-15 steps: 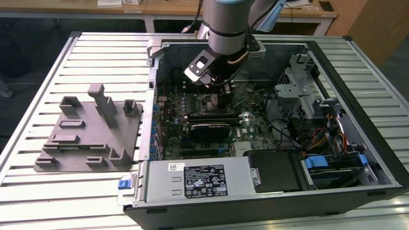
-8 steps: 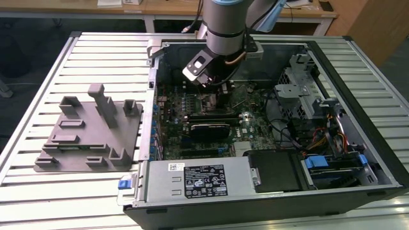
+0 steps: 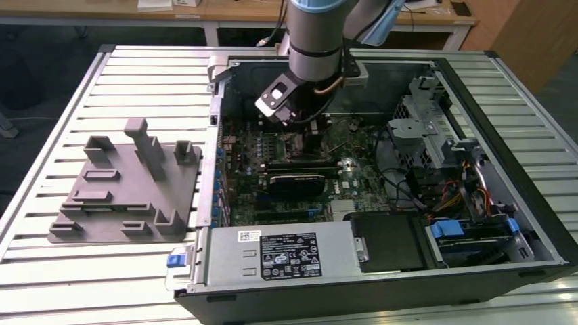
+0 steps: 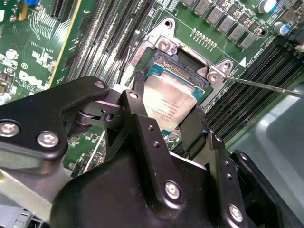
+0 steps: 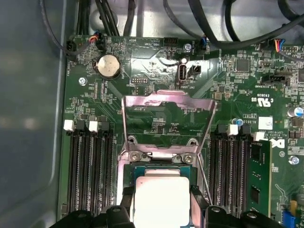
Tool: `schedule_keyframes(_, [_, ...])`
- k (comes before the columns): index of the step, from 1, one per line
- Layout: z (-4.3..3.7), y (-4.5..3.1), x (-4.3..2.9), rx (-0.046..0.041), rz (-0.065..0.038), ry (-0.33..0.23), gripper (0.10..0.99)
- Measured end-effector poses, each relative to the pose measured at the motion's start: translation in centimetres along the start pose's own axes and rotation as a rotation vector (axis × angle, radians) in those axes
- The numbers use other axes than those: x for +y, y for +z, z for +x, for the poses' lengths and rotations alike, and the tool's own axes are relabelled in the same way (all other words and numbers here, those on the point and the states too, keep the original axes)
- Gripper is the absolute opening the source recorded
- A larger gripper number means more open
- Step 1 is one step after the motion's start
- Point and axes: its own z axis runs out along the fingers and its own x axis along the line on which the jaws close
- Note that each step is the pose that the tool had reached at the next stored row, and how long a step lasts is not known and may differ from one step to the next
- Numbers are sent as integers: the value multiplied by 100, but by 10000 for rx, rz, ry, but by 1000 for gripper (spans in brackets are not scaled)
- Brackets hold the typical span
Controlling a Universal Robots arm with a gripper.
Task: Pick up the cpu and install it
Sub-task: 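Place the cpu into insertion slot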
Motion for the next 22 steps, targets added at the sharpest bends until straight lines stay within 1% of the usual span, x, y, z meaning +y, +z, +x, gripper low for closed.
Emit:
schedule_keyframes(5, [2, 44, -5, -4, 0, 152, 545])
schedule_keyframes(13, [14, 80, -34, 2, 0, 263, 545])
schedule_keyframes(16, [15, 96, -39, -8, 7, 297, 545])
schedule_keyframes(22, [16, 104, -40, 0, 1, 317, 545])
